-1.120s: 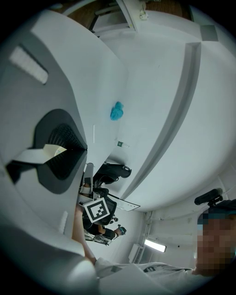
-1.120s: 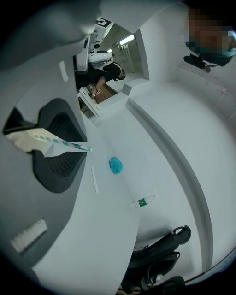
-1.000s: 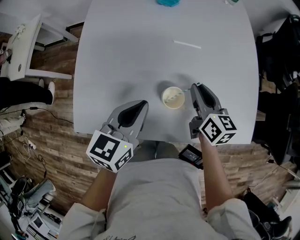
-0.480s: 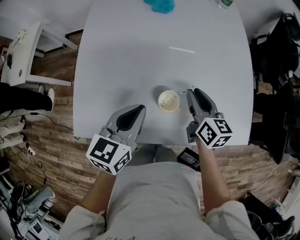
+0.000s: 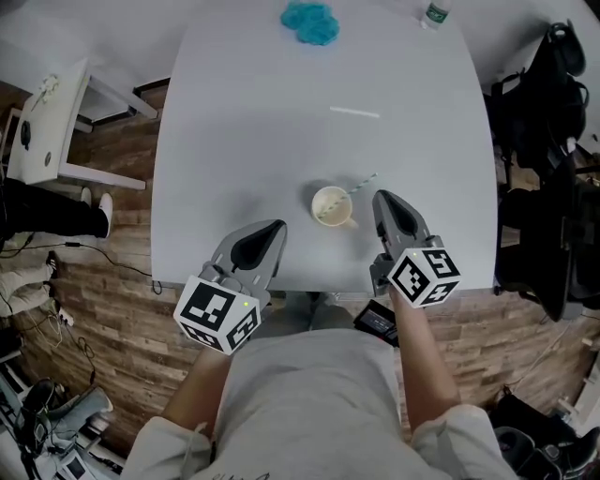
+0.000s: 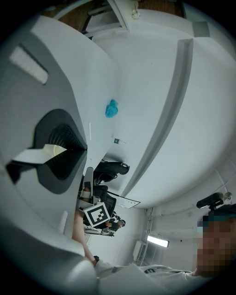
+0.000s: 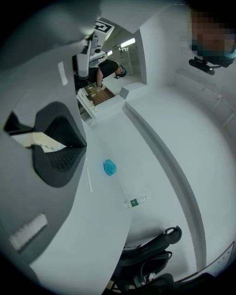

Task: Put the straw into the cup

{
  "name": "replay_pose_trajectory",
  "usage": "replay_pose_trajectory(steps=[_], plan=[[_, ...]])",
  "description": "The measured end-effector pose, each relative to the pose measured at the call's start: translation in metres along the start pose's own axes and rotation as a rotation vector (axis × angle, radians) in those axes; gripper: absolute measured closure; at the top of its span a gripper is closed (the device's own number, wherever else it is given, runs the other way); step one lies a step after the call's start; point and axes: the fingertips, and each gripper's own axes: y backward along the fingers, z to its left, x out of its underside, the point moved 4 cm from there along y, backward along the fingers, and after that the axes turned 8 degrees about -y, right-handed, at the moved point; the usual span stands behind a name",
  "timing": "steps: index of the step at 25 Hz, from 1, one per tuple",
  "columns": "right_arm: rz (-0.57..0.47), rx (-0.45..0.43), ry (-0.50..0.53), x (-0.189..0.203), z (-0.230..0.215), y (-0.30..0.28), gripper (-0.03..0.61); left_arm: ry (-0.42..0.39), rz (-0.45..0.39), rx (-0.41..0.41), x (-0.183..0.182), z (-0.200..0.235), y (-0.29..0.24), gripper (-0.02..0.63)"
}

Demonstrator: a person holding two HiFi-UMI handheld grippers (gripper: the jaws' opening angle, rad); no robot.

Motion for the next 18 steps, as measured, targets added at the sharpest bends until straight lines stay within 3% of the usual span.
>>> replay_pose_trajectory(steps=[4,12,18], plan=[[0.002,-0.05,0.024,-0.004,0.013,0.013,0.571,-0.014,-0.006,0.004,-0.002,-0.008,0.005,0.595],[0.044,-0.116,0.167,-0.009,0.045,0.037,0.572,-0.03,-0.038,0.029,-0.014,-0.026,0.009,0.595],[0.057,-0.139,0.189,-0.013,0.068,0.05,0.572,-0.053,-0.051,0.033,-0.022,-0.033,0.018,0.595]])
